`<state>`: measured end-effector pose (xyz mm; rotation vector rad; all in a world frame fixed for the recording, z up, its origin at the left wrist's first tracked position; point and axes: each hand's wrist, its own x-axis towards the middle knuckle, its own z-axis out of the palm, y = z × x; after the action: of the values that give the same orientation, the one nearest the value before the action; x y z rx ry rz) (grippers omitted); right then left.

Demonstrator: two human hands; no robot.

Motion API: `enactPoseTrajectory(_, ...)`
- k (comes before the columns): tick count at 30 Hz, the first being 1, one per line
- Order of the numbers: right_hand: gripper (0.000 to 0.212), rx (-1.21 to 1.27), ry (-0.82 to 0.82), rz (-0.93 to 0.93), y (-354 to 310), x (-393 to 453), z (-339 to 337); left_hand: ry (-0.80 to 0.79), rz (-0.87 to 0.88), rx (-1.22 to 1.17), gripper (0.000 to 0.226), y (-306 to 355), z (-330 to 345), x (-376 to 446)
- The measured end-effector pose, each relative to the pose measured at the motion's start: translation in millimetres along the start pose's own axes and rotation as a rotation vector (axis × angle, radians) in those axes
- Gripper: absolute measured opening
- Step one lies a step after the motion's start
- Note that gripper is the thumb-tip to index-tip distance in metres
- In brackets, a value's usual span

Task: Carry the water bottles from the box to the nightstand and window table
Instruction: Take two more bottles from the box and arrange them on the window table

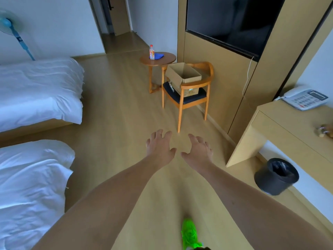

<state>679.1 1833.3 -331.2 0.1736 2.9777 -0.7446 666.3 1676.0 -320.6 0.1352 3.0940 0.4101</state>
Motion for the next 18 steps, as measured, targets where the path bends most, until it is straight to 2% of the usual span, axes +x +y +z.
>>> enactPoseTrajectory(6, 0.079, -0.017, -0.064, -0.049, -21, 146, -13, -0.025, -0.057, 0.002, 0.071, -4, -10, 138)
enactPoseTrajectory(13, 0.078, -0.052, -0.084, -0.064, -59, 293, -5, -0.027, -0.090, -0.023, 0.072, -46, -24, 279)
enactPoseTrajectory(18, 0.075, -0.067, -0.044, -0.027, -93, 406, 18, -0.015, -0.022, -0.052, 0.071, -85, -24, 400)
